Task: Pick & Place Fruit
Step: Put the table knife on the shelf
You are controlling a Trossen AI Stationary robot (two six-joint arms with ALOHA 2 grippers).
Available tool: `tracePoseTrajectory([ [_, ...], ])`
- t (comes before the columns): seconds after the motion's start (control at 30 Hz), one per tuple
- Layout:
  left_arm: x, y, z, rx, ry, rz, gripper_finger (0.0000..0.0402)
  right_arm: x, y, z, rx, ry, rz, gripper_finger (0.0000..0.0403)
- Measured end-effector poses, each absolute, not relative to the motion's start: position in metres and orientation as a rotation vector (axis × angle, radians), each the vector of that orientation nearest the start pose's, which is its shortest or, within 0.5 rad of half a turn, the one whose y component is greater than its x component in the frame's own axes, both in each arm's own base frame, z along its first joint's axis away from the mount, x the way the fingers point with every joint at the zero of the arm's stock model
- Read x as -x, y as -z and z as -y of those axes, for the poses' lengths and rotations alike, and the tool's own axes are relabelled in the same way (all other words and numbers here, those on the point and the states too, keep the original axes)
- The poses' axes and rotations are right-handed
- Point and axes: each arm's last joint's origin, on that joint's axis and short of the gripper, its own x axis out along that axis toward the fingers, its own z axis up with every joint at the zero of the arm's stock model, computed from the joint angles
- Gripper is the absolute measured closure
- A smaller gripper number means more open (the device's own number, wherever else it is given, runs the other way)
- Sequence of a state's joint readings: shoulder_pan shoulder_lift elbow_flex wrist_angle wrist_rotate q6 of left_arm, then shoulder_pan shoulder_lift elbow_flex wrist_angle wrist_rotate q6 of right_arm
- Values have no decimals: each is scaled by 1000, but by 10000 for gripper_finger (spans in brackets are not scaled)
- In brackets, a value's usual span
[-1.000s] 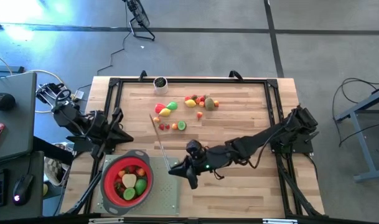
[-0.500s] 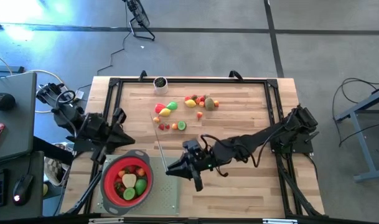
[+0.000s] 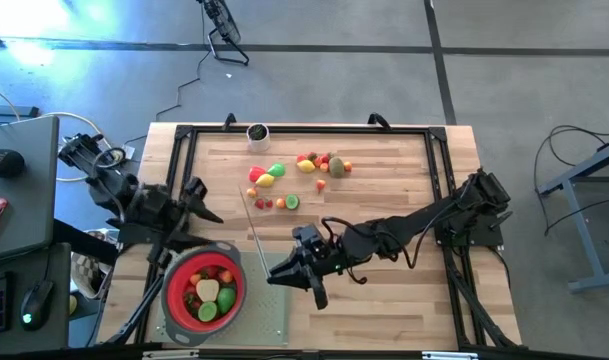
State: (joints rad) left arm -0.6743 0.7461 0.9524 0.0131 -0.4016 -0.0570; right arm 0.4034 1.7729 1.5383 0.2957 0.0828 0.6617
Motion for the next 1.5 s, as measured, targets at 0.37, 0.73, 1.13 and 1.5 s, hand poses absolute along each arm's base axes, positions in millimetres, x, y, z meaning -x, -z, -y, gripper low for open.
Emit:
tracePoseTrajectory([
  [0.37, -154, -411, 107, 134, 271, 266, 180, -388, -370, -166, -651, -524, -110, 362],
  [0.73, -179, -411, 94, 253, 333, 299, 184, -392, -368, -154, -649, -520, -125, 362],
  [1.13, -181, -415, 96, 257, 417, 359, 184, -398, -363, -139, -660, -491, -174, 362],
  [1.5, -184, -413, 97, 259, 397, 350, 184, -400, -363, -133, -664, -515, -190, 362],
])
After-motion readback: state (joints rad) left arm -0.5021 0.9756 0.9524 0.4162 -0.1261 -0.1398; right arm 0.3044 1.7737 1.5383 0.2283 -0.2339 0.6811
